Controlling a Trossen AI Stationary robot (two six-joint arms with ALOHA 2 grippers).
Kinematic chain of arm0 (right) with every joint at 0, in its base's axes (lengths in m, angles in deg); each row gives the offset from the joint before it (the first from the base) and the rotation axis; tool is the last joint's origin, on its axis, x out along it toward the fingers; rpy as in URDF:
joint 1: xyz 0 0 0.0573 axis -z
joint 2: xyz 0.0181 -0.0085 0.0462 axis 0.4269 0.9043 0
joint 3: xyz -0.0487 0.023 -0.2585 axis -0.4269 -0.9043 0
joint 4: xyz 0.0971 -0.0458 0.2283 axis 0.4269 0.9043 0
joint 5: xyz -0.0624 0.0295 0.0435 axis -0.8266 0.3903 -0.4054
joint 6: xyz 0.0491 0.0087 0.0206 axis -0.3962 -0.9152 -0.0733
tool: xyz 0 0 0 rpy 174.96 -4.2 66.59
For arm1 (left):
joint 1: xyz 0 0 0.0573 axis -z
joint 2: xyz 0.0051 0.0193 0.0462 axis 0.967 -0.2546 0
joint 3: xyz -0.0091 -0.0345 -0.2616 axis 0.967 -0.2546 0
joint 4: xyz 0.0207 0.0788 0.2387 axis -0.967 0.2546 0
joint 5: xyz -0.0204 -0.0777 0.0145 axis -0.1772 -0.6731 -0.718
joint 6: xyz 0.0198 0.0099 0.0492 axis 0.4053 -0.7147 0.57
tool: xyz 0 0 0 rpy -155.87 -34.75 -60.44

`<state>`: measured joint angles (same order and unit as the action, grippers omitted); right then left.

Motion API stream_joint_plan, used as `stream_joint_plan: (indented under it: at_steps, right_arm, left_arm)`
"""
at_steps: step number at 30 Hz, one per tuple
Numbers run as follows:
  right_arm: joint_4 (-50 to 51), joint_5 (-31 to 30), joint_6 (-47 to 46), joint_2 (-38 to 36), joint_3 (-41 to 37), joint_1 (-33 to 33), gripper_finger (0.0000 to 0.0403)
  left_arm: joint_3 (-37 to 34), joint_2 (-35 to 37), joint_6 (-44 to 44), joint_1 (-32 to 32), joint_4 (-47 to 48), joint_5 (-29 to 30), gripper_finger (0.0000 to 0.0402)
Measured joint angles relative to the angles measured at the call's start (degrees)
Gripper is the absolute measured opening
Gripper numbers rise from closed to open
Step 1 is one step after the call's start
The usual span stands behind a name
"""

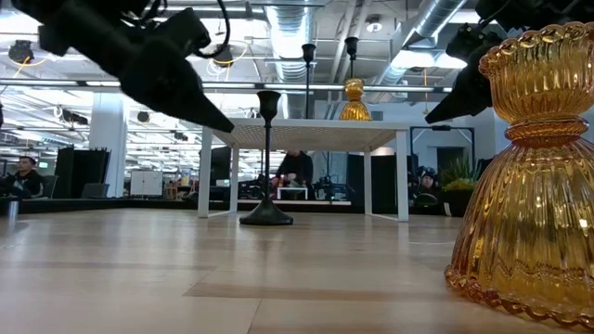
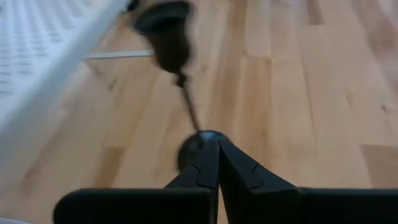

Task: Pick & Place candle stick holders
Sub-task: Put the black candle holder on the shelf

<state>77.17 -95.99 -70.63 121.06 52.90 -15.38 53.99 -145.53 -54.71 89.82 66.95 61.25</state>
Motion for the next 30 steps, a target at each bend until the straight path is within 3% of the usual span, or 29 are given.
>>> stream_joint_plan:
  at_steps: [3,7,12,18,24,30]
  right_arm:
    - [0.0,0.0,0.1,0.0,0.0,0.0,0.0000]
    - [0.0,0.0,0.1,0.0,0.0,0.0,0.0000]
    - [0.0,0.0,0.1,0.0,0.0,0.0,0.0000]
    - [0.0,0.0,0.1,0.0,0.0,0.0,0.0000]
    - [0.0,0.0,0.1,0.0,0.0,0.0,0.0000]
    - [0.1,0.0,0.1,0.0,0.0,0.0,0.0000]
  left_arm:
    - [0.0,-1.9,-5.8,4.6,-0.9,3.9,0.0003]
    - [0.0,-3.6,-12.7,10.1,-3.0,14.3,0.0003]
    - [0.0,-7.8,-13.9,14.6,-10.8,22.6,0.0003]
    - [0.2,-16.2,-14.0,14.3,-21.8,26.5,0.0003]
    - [2.9,-22.4,-14.0,12.1,-23.2,26.9,0.0004]
    - [3.4,-23.2,-14.3,10.9,-23.2,26.7,0.0017]
